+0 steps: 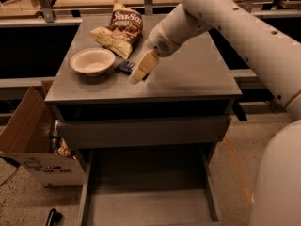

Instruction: Place rxbar blueberry into middle drawer

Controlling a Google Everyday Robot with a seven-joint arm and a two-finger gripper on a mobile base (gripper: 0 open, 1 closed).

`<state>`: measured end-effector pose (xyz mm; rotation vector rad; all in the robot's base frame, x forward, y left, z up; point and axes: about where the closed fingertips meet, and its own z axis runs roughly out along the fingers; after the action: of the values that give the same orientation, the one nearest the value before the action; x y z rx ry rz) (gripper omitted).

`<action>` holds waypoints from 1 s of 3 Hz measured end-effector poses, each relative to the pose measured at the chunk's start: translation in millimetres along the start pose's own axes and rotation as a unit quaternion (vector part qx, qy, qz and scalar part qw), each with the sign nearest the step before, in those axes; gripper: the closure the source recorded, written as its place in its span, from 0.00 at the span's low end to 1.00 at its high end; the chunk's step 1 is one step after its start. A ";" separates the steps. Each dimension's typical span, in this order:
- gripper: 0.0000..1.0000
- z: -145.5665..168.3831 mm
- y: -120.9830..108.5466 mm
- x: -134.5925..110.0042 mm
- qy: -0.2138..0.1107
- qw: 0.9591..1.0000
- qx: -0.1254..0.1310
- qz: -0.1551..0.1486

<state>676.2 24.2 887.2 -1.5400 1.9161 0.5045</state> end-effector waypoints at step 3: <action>0.41 51.6 -15.4 7.3 -0.011 0.999 -0.002 0.037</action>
Offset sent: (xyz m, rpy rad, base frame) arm 0.0336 0.0235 -0.0478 0.0095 0.0357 -0.0826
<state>701.9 48.1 845.7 -1.4655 1.9623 0.5549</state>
